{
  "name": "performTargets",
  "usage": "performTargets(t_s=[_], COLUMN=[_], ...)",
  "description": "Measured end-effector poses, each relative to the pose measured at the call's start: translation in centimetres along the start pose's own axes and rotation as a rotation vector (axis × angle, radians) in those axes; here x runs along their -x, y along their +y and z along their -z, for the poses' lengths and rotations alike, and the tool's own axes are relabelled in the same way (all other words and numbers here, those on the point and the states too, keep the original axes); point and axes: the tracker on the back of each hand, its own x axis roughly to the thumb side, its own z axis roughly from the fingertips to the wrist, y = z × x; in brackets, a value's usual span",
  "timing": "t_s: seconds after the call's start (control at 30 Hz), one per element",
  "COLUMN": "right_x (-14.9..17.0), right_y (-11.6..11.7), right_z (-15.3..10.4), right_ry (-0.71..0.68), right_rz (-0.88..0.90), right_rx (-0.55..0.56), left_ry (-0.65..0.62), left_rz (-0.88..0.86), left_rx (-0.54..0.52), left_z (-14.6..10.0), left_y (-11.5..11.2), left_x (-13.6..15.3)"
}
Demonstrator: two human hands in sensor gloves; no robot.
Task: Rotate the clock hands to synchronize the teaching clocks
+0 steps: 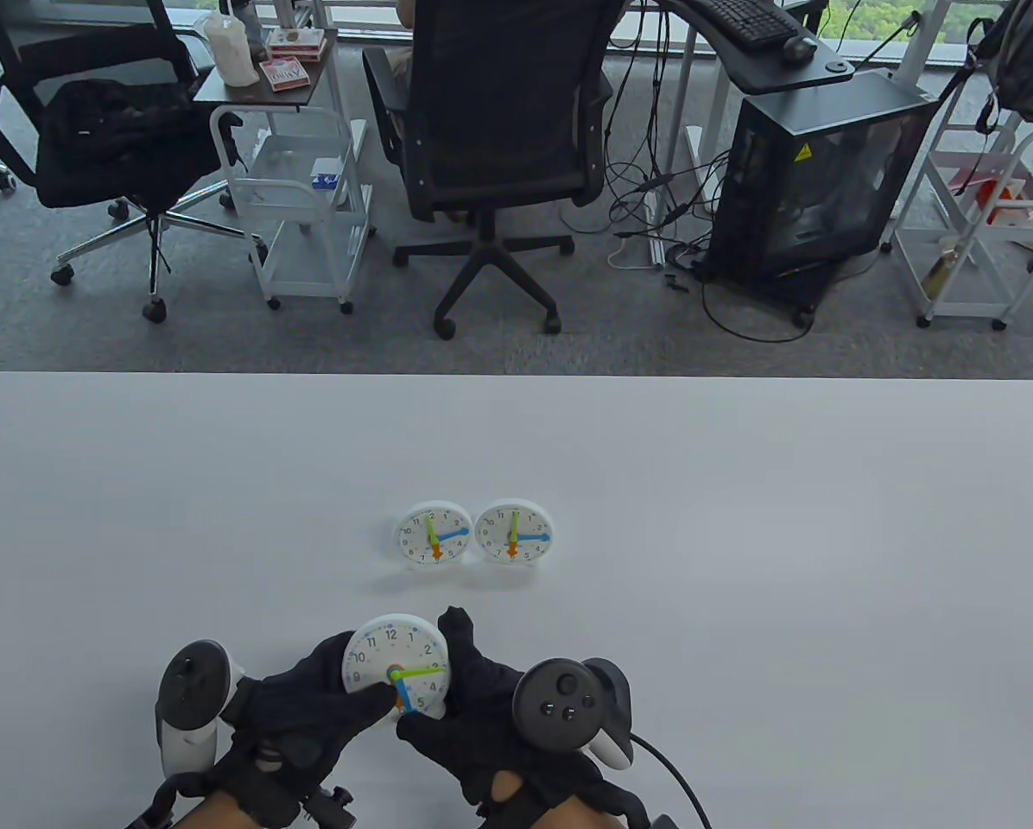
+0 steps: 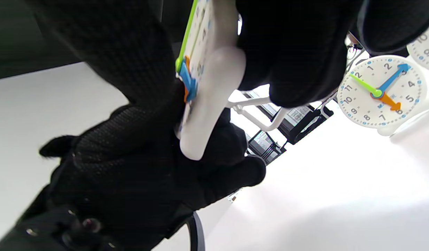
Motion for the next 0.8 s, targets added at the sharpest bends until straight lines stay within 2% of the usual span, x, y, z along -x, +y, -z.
performTargets(t_s=[0.33,0.8], right_x=[-0.51,-0.46], right_y=[0.08,-0.04], right_z=[-0.04,0.03], right_ry=[-0.003,-0.002], right_rz=[-0.125,-0.113], right_rx=[0.022,0.003], left_ry=[-0.011,-0.01], left_rz=[0.013,0.022], left_rx=[-0.007,-0.007], left_z=[-0.25,-0.24], left_y=[-0.4,-0.43], left_x=[-0.05,-0.01])
